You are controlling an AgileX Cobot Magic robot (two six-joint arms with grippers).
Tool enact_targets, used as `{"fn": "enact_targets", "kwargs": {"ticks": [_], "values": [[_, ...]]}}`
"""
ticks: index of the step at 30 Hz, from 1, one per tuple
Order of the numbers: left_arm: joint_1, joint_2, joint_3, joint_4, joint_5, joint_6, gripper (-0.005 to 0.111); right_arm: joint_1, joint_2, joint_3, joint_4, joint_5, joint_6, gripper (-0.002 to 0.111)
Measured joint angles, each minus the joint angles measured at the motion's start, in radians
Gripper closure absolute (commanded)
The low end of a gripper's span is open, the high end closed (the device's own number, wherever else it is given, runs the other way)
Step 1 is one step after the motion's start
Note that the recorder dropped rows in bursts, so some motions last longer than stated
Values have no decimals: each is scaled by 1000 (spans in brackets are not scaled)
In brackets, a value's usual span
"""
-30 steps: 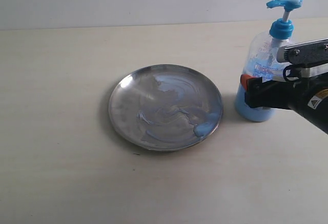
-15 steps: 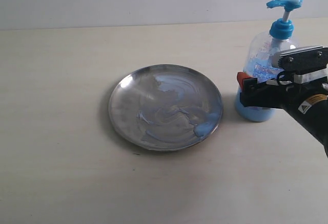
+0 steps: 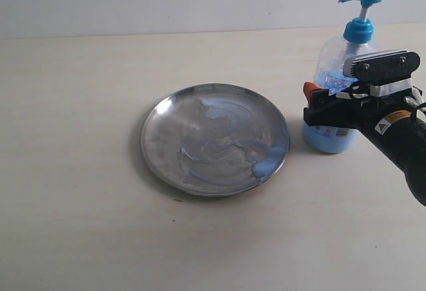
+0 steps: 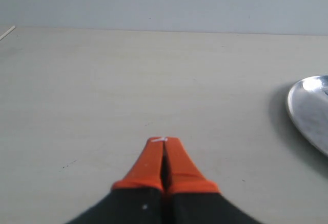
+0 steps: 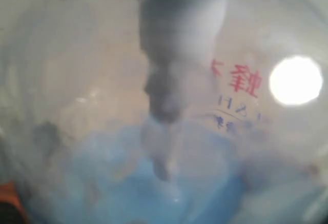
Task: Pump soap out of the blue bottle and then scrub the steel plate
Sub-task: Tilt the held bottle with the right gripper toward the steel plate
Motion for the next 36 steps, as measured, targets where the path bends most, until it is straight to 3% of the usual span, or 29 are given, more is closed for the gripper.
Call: {"fn": "enact_targets", "kwargs": {"ticks": [23, 36], "values": [[0, 0, 0, 0, 0, 0, 107, 4, -153, -4, -79, 240, -87, 108], [0, 0, 0, 0, 0, 0, 107, 4, -156, -92, -142, 326, -152, 108]]}}
